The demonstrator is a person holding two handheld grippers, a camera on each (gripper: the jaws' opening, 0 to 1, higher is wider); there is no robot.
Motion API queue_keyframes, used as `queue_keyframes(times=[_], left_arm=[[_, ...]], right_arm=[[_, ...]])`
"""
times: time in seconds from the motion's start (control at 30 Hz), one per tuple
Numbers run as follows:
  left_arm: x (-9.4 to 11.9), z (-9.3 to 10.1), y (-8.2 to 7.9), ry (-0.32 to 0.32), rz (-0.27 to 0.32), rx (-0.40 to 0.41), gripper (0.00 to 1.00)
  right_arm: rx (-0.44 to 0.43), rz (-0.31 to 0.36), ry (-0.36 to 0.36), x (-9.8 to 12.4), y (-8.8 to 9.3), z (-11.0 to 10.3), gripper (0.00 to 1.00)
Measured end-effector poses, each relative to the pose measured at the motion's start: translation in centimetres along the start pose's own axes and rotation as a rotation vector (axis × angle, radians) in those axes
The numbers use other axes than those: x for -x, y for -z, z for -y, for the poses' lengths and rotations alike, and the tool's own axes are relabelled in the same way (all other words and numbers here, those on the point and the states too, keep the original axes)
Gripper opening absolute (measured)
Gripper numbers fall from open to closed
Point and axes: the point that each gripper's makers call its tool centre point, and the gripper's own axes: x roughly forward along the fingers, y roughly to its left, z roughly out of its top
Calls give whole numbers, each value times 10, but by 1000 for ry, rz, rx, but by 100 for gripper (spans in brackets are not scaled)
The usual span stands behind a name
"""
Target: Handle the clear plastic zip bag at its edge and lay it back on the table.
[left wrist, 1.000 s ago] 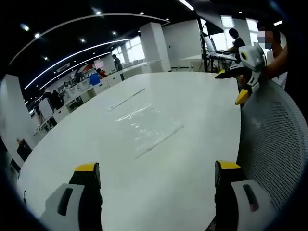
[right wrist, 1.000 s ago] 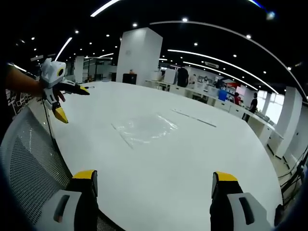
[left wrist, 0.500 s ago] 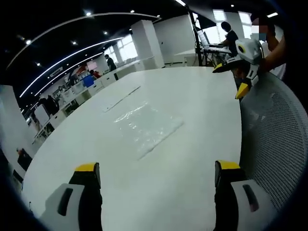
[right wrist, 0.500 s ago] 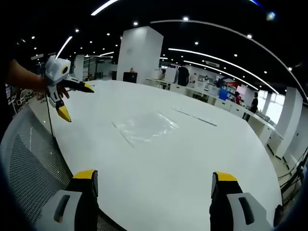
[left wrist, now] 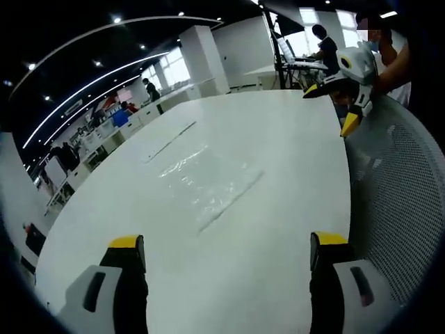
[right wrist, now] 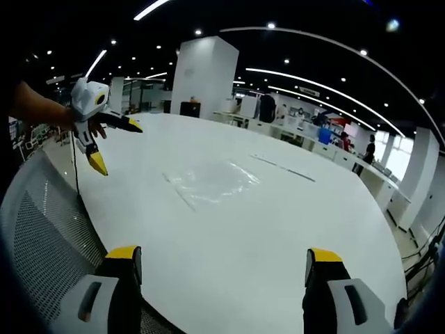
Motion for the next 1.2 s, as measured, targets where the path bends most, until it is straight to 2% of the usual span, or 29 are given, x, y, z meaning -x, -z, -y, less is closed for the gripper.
queue_keyframes(times=[0.47,0.87,1.2], left_arm=[[-13,-7,-1,34,-19,-51,95],[-23,-11,1,65,-58,-112,90],[-35,-23,5,90,-94,-166,85]], right_arm=[[0,-10,0,0,1,0,98],[-11,-12,3,0,2,1,98],[-17,-15,1,0,3,1,96]])
